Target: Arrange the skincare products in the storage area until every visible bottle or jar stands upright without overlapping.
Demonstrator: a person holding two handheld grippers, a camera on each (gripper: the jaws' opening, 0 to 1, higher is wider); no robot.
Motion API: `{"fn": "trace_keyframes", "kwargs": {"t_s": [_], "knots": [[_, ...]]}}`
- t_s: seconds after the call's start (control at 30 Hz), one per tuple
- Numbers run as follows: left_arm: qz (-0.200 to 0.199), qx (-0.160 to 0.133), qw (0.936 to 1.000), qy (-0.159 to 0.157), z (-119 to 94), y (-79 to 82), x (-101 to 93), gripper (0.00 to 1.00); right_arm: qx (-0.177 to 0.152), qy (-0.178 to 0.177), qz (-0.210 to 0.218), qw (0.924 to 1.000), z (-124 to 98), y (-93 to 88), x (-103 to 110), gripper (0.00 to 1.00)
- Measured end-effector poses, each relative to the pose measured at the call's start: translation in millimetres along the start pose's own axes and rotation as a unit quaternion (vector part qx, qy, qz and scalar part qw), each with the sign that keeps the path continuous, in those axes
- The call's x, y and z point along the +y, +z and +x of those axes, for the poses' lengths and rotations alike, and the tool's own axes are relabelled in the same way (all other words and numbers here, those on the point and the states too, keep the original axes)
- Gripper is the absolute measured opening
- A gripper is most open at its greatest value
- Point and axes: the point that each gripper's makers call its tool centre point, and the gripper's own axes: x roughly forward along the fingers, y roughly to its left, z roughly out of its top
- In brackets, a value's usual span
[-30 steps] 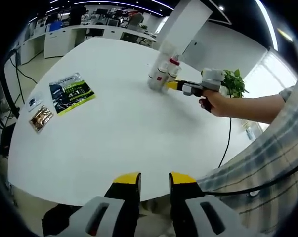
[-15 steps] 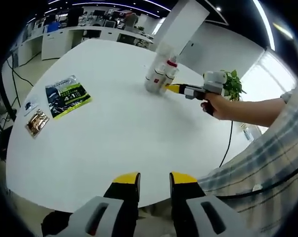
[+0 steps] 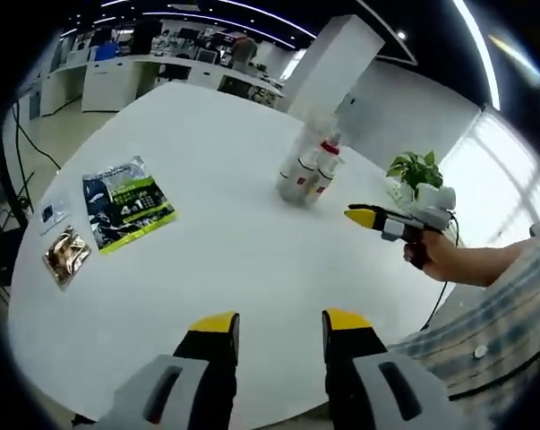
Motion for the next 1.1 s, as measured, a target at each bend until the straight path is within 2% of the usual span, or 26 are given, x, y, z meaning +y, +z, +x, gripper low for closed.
{"fn": "trace_keyframes", "kwargs": {"t_s": [0.07,0.17,0.27,0.3,0.4,0.6,0.73,0.83,0.87,0.9,0.93,1.0,1.03,1.07,1.1], "knots": [[-0.007,-0.007,0.9999,0.010,0,5.5,8.5,0.39,0.005,0.005,-0.002,1.0000,-5,-6.2,10,0.42],[-0.034,-0.025,0.9984,0.039,-1,18.4,34.1,0.43,0.016,0.009,0.004,0.9998,-10,-13.3,21,0.42],[-0.012,-0.024,0.9971,0.072,-1,26.0,53.8,0.47,0.021,0.015,0.000,0.9997,-14,-17.6,32,0.41],[-0.007,-0.025,0.9961,0.084,1,30.1,63.8,0.48,0.027,0.023,-0.005,0.9993,-19,-21.3,42,0.41],[-0.019,-0.028,0.9950,0.094,6,36.7,78.5,0.56,0.033,0.027,-0.011,0.9990,-24,-25.1,50,0.41],[-0.041,-0.045,0.9904,0.124,8,57.8,106.7,0.61,0.040,0.016,-0.009,0.9990,-38,-33.3,53,0.41],[-0.053,-0.058,0.9848,0.155,12,73.1,127.3,0.76,0.038,0.005,-0.006,0.9992,-47,-35.5,52,0.41],[-0.069,-0.066,0.9810,0.169,17,85.0,133.0,0.85,0.038,-0.011,0.000,0.9992,-56,-38.4,48,0.41],[-0.070,-0.072,0.9792,0.176,24,94.4,136.1,0.89,0.038,-0.015,0.004,0.9992,-60,-39.5,46,0.41],[-0.069,-0.074,0.9785,0.179,25,96.8,137.1,0.91,0.038,-0.017,0.004,0.9991,-61,-40.1,45,0.41],[-0.064,-0.078,0.9752,0.197,31,106.4,142.3,0.92,0.037,-0.025,0.007,0.9990,-65,-41.1,43,0.41],[-0.017,-0.083,0.9669,0.241,33,120.1,154.0,0.93,0.032,-0.032,0.009,0.9989,-71,-40.3,40,0.41],[-0.017,-0.076,0.9667,0.244,37,120.6,154.9,0.96,0.029,-0.035,0.010,0.9989,-73,-39.5,39,0.41],[-0.031,-0.072,0.9685,0.237,44,121.1,153.3,0.99,0.027,-0.039,0.009,0.9988,-75,-39.2,38,0.40],[-0.047,-0.065,0.9674,0.240,48,121.6,155.4,0.99,0.026,-0.044,0.007,0.9987,-79,-39.4,36,0.39]]}}
